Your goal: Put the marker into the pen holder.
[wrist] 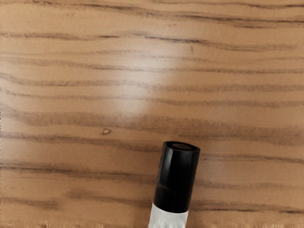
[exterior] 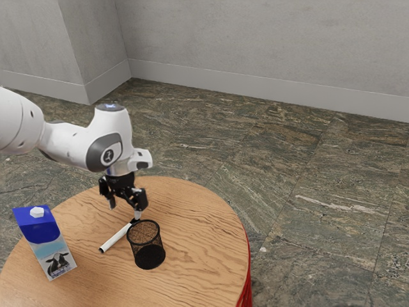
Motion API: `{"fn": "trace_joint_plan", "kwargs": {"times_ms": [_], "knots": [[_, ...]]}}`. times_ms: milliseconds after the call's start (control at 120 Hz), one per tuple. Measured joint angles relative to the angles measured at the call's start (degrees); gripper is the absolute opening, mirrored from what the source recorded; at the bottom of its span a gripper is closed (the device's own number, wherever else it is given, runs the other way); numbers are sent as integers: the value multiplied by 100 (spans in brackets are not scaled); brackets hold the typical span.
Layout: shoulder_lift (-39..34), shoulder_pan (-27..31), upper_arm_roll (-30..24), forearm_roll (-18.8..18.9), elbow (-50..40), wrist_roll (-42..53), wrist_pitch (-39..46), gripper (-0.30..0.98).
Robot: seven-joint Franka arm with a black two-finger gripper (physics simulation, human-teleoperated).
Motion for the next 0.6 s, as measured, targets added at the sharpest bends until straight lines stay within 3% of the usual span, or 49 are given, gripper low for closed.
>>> {"fn": "trace_joint_plan", "kwargs": {"times_ms": [275, 600], "knots": [[-10, -32, 127, 4, -367, 85, 538, 62], [9, -80, 128, 12, -529, 226, 724, 40]]}}
